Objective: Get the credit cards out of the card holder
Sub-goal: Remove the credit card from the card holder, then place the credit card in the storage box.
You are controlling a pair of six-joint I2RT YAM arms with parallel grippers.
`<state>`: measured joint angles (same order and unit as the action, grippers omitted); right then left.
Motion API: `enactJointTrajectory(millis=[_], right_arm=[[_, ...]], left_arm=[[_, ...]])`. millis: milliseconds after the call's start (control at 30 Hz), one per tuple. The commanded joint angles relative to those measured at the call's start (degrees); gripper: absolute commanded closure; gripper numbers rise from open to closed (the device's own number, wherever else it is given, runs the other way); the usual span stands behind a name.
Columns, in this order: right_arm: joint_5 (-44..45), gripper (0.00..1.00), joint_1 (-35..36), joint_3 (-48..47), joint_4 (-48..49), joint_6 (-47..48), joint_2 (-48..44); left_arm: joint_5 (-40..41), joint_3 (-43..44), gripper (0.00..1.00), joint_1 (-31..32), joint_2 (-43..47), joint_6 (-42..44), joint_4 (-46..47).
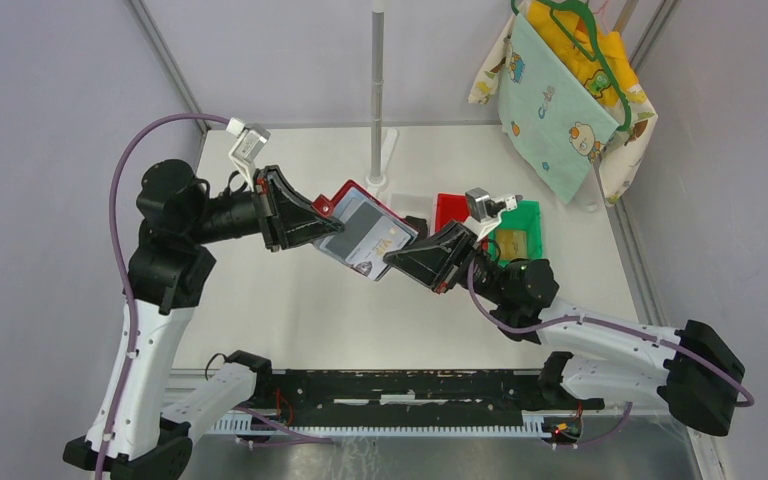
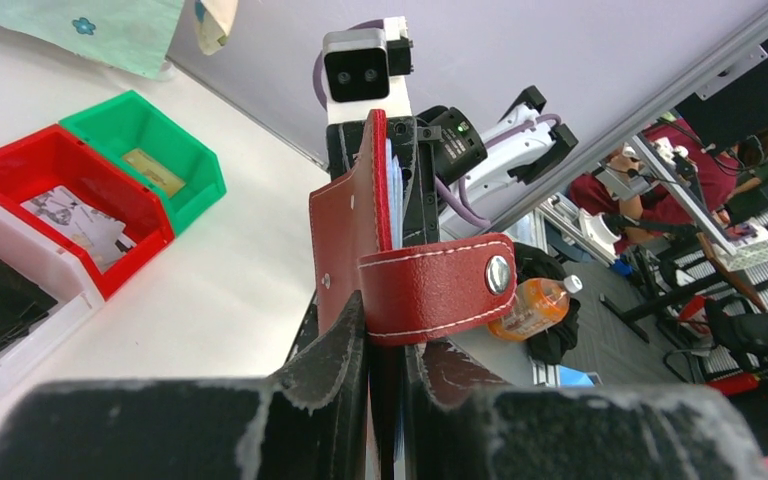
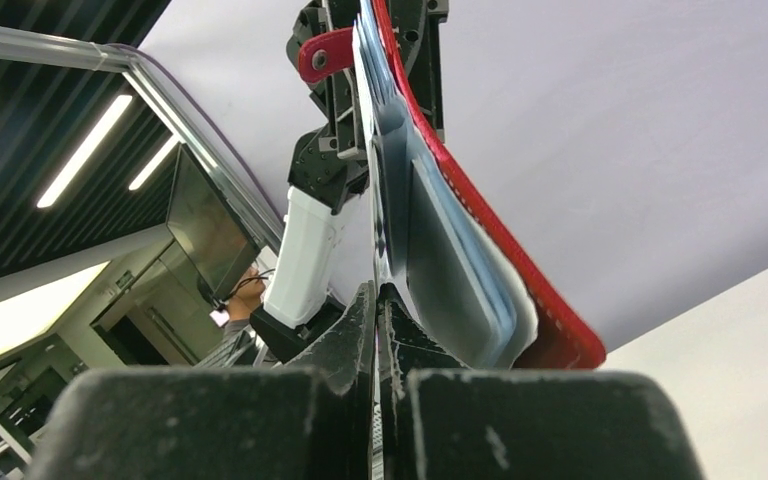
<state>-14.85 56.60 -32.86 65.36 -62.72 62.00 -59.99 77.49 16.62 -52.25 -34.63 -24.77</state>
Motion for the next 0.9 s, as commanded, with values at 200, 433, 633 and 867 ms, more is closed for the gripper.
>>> enactJointTrajectory(millis=[200, 433, 633, 867], right_arm=[[-1.7, 1.00, -4.2, 1.5, -10.6, 3.2, -7.9], [-6.0, 1.00, -10.9, -2.0, -31.9, 9.8, -16.1], [-8.6, 1.00, -18.0, -10.2, -56.8, 20.7, -16.0], [-5.5, 1.00, -27.2, -20.8, -79.6, 35.0, -8.0]], left_arm=[[5.6, 6.4, 0.98, 0.0, 0.1, 10.8, -5.5], [8.1, 8.2, 0.98, -0.1, -1.3, 15.4, -10.0], [10.5, 9.5, 0.98, -0.1, -2.2, 17.1, -11.0], [11.7, 10.2, 0.98, 0.0, -2.7, 19.1, -12.8]])
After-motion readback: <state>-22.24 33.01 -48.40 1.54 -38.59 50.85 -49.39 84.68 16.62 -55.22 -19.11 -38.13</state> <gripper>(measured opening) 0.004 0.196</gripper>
